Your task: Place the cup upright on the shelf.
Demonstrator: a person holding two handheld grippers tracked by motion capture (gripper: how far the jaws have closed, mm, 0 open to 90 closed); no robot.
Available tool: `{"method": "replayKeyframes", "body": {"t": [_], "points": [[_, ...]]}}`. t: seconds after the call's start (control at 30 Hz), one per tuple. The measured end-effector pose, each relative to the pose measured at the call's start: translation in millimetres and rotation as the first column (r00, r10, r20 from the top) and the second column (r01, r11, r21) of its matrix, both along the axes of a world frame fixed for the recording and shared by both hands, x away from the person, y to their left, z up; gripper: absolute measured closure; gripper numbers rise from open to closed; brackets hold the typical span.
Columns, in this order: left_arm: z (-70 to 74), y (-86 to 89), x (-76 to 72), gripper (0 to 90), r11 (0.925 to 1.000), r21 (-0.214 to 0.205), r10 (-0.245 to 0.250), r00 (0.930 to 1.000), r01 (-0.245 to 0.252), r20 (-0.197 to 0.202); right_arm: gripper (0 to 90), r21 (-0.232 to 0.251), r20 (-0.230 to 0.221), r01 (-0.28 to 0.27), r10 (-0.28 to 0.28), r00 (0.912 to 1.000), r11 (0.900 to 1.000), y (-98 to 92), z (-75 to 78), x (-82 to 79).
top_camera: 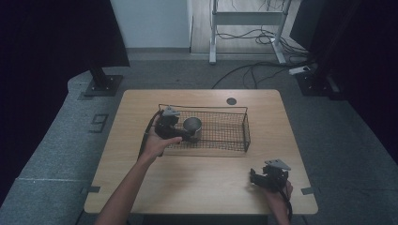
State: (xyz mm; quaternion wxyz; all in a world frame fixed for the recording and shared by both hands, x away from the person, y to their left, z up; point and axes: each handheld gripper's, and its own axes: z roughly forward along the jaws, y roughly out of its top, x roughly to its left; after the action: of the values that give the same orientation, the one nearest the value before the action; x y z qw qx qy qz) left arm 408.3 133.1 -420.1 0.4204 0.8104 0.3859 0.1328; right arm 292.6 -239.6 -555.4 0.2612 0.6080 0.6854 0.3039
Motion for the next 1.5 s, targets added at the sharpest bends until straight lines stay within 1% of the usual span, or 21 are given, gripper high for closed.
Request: {"method": "replayKeyframes", "body": {"t": [0.13,0.2,0.23,0.3,0.33,0.43,0.5,0.63,0.73,0.9,1.0,1.07,1.1,1.13,1.17,1.2,1.27,1.33,1.5], "points": [[-3.1,8.9,-10.5,9.4,1.0,-0.003,0.007,0.9998,-0.007,0.016,10.4,-0.001,-0.001,0.0,0.0,1.0,1.0,0.0,0.1,0.0],[-5.6,13.3,-17.4,9.5,1.0,-0.005,-0.005,0.9998,0.005,0.021,10.4,0.001,0.0,0.001,-0.001,1.0,1.0,0.1,0.1,0.1],[-8.0,16.1,-24.3,9.8,0.9999,0.01,-0.007,0.9993,0.007,0.037,10.4,0.001,0.0,0.001,-0.001,1.0,1.0,0.1,0.1,0.0],[-12.0,21.6,-35.3,10.4,0.9997,0.017,-0.021,0.9987,0.02,0.048,10.6,0.003,-0.001,0.003,-0.003,1.0,1.0,0.2,0.1,-0.2],[-14.7,25.5,-42.1,10.4,0.9996,0.016,-0.023,0.9983,0.022,0.054,10.6,0.002,-0.001,0.003,-0.003,1.0,1.0,0.2,0.1,-0.3],[-22.3,36.2,-55.0,10.4,0.9995,-0.004,-0.031,0.9976,0.032,0.062,10.6,0.001,-0.001,0.002,-0.002,1.0,1.0,0.1,0.2,-0.4],[-30.4,41.5,-60.7,10.4,0.9994,-0.008,-0.032,0.9981,0.032,0.052,10.6,0.001,-0.001,0.002,-0.002,1.0,1.0,0.2,0.2,-0.4],[-45.6,48.2,-71.3,10.4,0.9995,0.01,-0.031,0.9987,0.03,0.04,10.8,0.002,-0.002,0.004,-0.004,1.0,1.0,0.3,0.2,-0.7],[-54.4,52.4,-80.2,10.4,0.9994,0.003,-0.036,0.9989,0.036,0.03,10.8,0.002,-0.002,0.004,-0.004,1.0,1.0,0.3,0.2,-0.6],[-68.3,57.7,-92.8,10.4,0.9992,0.015,-0.038,0.9991,0.038,0.018,10.8,0.002,-0.001,0.004,-0.004,1.0,1.0,0.4,0.2,-0.4],[-77.6,62.7,-100.2,10.4,0.9998,-0.004,-0.018,0.9998,0.018,0.002,10.9,0.001,-0.001,0.004,-0.004,1.0,1.0,0.5,0.2,-0.5],[-83.8,66.0,-106.2,10.5,0.9999,-0.013,-0.004,1.0,0.004,0.001,11.0,0.001,0.001,0.005,-0.005,1.0,1.0,0.6,0.1,-0.4],[-86.5,66.6,-108.0,11.2,0.9999,-0.011,-0.003,1.0,0.003,-0.006,11.0,0.0,0.001,0.005,-0.005,1.0,1.0,0.6,0.1,-0.5],[-88.3,66.8,-109.2,11.1,1.0,0.008,-0.004,1.0,0.004,-0.006,11.1,0.0,0.001,0.006,-0.006,1.0,1.0,0.8,0.1,-0.4],[-89.2,67.1,-109.9,11.2,0.9996,0.028,0.002,1.0,-0.002,-0.001,11.2,0.0,0.001,0.006,-0.006,1.0,1.0,0.8,0.1,-0.3],[-89.6,68.0,-110.2,11.3,0.9995,0.029,0.009,0.9999,-0.009,0.005,11.2,0.0,0.001,0.006,-0.006,1.0,1.0,0.9,0.1,-0.2],[-90.3,69.3,-109.7,12.1,0.9999,-0.007,0.014,0.9999,-0.014,-0.005,11.3,0.0,0.002,0.005,-0.005,1.0,1.0,0.9,0.1,-0.2],[-90.3,67.0,-109.4,12.4,0.9993,-0.032,0.019,0.9998,-0.019,-0.01,11.4,0.0,0.002,0.005,-0.005,1.0,1.0,1.0,0.1,-0.2],[-86.7,59.7,-109.5,12.8,0.9993,-0.035,0.008,1.0,-0.008,0.006,11.5,0.0,0.002,0.005,-0.005,1.0,1.0,1.0,0.1,0.0]]}}
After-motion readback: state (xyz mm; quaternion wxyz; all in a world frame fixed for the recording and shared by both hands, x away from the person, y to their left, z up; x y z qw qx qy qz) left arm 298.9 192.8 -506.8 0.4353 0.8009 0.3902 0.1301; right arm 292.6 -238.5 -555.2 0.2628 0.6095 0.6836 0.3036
